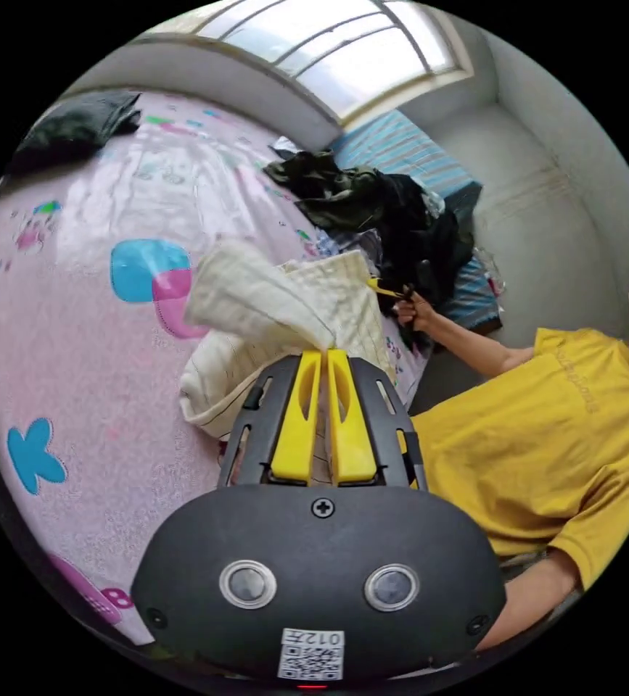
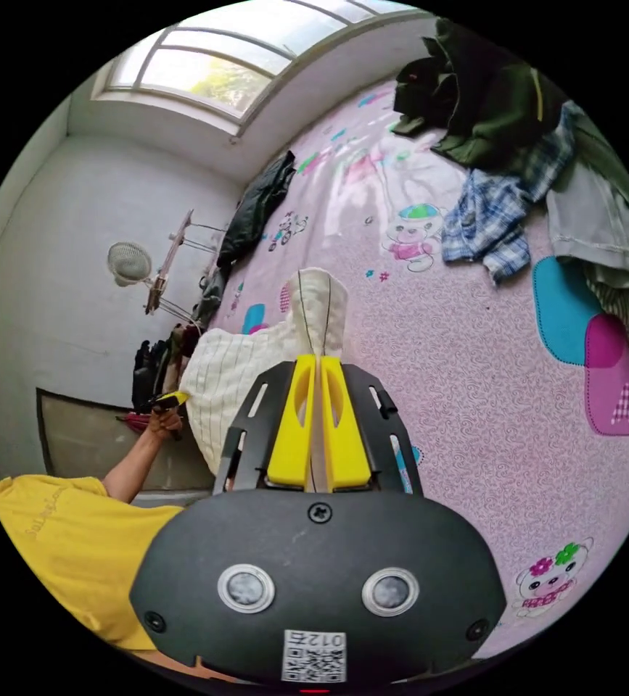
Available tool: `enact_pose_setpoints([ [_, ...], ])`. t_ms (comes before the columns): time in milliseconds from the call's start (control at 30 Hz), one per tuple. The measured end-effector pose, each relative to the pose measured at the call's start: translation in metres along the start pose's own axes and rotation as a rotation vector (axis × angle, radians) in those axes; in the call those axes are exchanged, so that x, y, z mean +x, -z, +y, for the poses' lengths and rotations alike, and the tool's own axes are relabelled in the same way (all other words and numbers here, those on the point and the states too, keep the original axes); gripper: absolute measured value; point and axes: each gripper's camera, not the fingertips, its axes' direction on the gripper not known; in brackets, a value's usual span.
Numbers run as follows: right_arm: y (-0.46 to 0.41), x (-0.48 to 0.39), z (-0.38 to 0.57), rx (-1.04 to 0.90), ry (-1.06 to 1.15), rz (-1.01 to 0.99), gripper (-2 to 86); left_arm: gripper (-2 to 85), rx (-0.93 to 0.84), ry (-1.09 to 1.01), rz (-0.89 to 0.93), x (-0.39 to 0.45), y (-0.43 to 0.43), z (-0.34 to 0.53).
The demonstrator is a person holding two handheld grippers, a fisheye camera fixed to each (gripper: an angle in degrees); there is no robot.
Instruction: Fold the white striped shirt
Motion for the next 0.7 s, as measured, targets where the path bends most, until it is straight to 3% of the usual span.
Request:
enact_pose_setpoints([
  [133,-0.015,0.023,0.007,-0.090,-0.070,0.040,0.6,0.7,-0.117,0.377,0.055,-0.061,-0.020,0.019],
  [200,-0.018,0.027,0.010,-0.102,-0.067,0.086,0.6,0.7,-0.088,0.494,0.134,-0.079,-0.023,0.034],
  [467,-0.010,0.041,0.023,-0.069,-0.098,0.082,2.1,1.6,-0.001,0.421,0.067,-0.061,-0.020,0.044],
  [600,0.012,0.031,0.041,-0.013,-0.065,0.097,3.6,1.8,0.138,0.447,-0.060,-0.041,0.005,0.060],
  [700,0.014,0.026,0.066,-0.052,-0.081,0.068,5.9,1.6,0.101,0.446,-0.171,-0.022,0.004,0.063],
])
